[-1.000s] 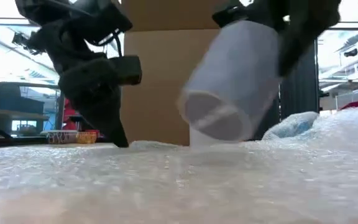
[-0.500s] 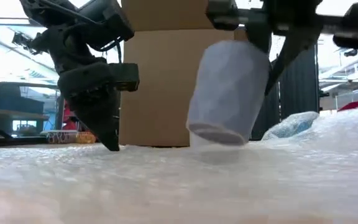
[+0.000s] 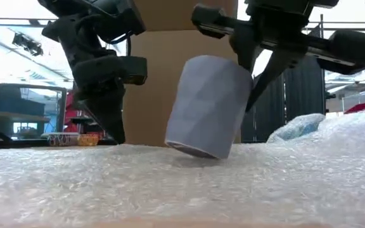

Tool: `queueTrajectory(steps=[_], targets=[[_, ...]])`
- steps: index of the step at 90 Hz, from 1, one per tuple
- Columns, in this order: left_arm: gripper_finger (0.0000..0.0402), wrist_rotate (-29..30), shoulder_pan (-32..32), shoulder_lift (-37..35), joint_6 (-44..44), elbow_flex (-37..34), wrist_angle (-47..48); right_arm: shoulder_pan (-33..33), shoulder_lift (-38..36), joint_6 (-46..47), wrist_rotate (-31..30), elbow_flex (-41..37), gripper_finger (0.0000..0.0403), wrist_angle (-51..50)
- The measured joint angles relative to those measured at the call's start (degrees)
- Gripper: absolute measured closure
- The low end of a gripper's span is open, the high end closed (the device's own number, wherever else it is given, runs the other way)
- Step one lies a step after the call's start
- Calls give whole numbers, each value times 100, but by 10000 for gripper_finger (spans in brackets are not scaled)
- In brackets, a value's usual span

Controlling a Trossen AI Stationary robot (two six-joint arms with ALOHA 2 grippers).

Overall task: Wrap mug
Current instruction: Put the blue cup on the transparent bubble wrap

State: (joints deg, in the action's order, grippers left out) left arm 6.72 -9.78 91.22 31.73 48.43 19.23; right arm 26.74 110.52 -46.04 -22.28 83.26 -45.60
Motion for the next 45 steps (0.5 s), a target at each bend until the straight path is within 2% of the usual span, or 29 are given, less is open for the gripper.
queueTrajectory(steps=[14, 29, 45], targets=[[341, -266, 0, 0, -139, 178, -3, 0, 0, 393, 13, 0, 392, 50], [341, -752, -7, 0, -491, 457, -7, -7, 0, 398, 62, 0, 387, 403], [341, -958, -9, 0, -810, 672, -3, -13, 0, 402, 281, 0, 387, 420]])
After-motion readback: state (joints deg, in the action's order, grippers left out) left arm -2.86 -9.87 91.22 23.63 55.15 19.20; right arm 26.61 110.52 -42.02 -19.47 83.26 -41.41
